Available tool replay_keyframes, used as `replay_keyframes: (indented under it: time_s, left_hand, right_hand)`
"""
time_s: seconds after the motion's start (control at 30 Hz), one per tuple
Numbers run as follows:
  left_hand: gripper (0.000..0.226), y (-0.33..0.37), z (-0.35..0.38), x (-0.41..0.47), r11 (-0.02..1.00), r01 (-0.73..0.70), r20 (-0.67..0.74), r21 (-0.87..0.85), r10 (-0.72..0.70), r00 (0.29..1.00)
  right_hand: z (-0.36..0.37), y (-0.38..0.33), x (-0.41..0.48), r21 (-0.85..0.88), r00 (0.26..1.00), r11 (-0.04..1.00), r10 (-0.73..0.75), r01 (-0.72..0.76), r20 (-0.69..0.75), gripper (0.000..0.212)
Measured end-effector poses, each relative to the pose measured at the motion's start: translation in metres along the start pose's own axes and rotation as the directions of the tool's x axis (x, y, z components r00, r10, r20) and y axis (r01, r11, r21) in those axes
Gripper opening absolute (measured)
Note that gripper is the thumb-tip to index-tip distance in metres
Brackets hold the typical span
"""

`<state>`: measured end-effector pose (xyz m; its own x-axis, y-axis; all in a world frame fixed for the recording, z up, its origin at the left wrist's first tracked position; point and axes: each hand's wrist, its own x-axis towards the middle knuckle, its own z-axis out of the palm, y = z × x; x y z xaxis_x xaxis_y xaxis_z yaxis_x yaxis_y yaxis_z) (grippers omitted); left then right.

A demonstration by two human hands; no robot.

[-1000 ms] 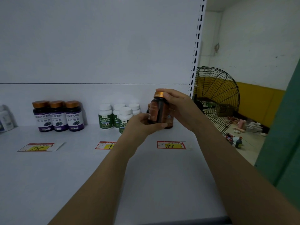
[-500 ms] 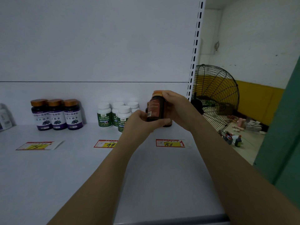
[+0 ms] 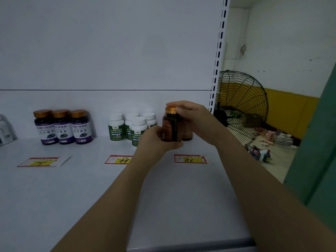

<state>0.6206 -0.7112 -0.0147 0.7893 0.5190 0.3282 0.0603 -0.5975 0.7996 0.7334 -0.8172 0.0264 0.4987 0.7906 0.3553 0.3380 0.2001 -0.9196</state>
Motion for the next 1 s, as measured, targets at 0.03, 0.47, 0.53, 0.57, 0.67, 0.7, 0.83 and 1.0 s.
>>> replay_keyframes:
  time_s: [0.03,0.47,0.53,0.57,0.67,0.7,0.83,1.0]
  left_hand:
    - [0.039,-0.002,0.001,0.001,0.999,0.003,-0.006,0.033,-0.003,1.000]
    - [0.042,-0.006,-0.002,-0.004,0.947,-0.038,0.007,0.318,0.038,0.999]
    - [0.057,-0.002,-0.003,-0.001,0.910,-0.045,0.052,0.411,0.026,0.998]
    - [0.064,0.000,-0.004,0.000,0.860,-0.051,0.071,0.508,0.017,0.997]
    - [0.065,0.007,-0.011,-0.002,0.638,-0.094,0.068,0.764,0.065,0.996]
    - [0.063,0.010,-0.014,-0.004,0.590,-0.110,0.060,0.800,0.104,0.993]
    - [0.063,0.017,-0.017,-0.005,0.559,-0.115,0.047,0.821,0.134,0.990]
    - [0.068,0.019,-0.015,-0.008,0.561,-0.044,0.031,0.827,0.032,0.999]
  right_hand:
    - [0.000,0.000,-0.001,-0.060,1.000,0.998,-0.013,0.012,-0.012,0.022]
    - [0.013,-0.036,0.004,-0.762,0.997,0.648,0.049,0.017,0.064,0.034]
    - [0.011,-0.050,0.005,-0.797,0.998,0.604,0.041,0.019,0.055,0.035]
    - [0.010,-0.056,0.006,-0.801,0.999,0.598,0.028,0.021,0.046,0.035]
    - [0.008,-0.065,0.008,-0.805,1.000,0.593,0.008,0.007,0.015,0.036]
    - [0.008,-0.065,0.008,-0.814,1.000,0.580,0.004,0.001,0.004,0.037]
    - [0.005,-0.059,0.003,-0.839,1.000,0.543,0.011,-0.030,-0.028,0.038]
    - [0.003,-0.048,-0.008,-0.883,0.997,0.466,0.068,-0.054,-0.025,0.041]
